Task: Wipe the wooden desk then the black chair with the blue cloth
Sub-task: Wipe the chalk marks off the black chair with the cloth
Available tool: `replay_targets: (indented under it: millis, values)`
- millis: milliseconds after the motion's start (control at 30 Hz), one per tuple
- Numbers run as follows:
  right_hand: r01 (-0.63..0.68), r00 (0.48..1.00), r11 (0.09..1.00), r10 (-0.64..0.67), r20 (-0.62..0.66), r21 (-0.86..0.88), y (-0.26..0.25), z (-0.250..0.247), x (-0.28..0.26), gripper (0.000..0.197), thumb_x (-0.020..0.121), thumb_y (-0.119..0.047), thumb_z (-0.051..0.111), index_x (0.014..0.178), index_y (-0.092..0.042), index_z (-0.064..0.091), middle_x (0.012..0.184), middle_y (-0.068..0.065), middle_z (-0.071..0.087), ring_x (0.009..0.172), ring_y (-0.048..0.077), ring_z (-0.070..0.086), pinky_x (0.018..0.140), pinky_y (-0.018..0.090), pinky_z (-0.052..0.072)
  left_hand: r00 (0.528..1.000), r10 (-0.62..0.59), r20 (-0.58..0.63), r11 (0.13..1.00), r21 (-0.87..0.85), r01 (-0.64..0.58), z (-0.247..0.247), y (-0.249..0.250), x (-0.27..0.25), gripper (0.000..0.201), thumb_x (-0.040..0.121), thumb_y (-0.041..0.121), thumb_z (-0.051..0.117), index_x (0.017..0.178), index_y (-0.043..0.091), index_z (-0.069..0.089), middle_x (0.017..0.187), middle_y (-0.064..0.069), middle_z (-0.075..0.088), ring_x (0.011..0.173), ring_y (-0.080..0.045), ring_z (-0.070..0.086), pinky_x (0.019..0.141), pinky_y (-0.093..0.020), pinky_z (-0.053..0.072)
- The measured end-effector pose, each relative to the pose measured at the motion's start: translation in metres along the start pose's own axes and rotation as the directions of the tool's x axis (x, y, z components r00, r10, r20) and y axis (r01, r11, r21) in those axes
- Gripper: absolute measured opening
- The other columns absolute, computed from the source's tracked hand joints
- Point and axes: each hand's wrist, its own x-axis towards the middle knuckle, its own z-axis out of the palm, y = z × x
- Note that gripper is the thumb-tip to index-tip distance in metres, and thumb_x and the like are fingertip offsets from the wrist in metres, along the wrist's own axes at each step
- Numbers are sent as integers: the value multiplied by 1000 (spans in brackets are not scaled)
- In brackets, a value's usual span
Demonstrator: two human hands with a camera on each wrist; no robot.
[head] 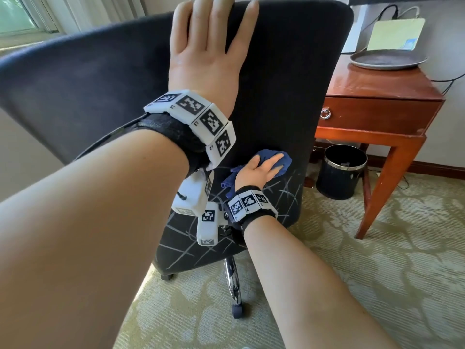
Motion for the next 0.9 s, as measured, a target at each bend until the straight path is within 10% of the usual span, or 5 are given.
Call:
replay_targets:
  millis: [333, 567, 733, 900]
  values:
    - [-56, 998, 998, 56, -4, -37, -7, 1, 1, 57, 102, -26, 29, 150, -24, -2, 157, 6, -11, 144, 26, 8, 106, 28, 26, 986, 134, 96, 991, 11, -136, 7, -7, -16, 81, 84, 12, 51, 151, 19, 5, 156, -20, -5, 142, -41, -3, 112, -51, -9]
    - [-39, 999, 996, 39, -7, -79, -7, 1, 5, 57, 102, -27, 29, 150, -22, -2, 157, 10, -10, 144, 27, 9, 106, 30, 24, 814, 132, 565, 958, 138, -251, 50, -42, -114, 91, 90, 25, 45, 134, 25, -35, 129, -7, -59, 117, -29, -56, 92, -48, -41]
    - [-39, 999, 990, 36, -20, -137, -4, 1, 17, 57, 103, -28, 27, 150, -21, -3, 157, 11, -8, 143, 29, 12, 106, 31, 22, 925, 155, 346, 986, 0, -165, 55, -53, -132, 90, 65, 13, 72, 146, 19, 33, 155, -7, 2, 142, -27, -12, 112, -48, -17]
    - [-12, 1000, 977, 10, -7, -213, -8, -8, 33, 56, 103, -30, 27, 151, -20, 1, 157, 14, -2, 143, 28, 10, 109, 32, 16, 859, 193, 474, 968, 53, -246, 52, -55, -149, 86, 70, 26, 68, 147, 25, 29, 151, -1, -18, 139, -32, -18, 110, -49, -23]
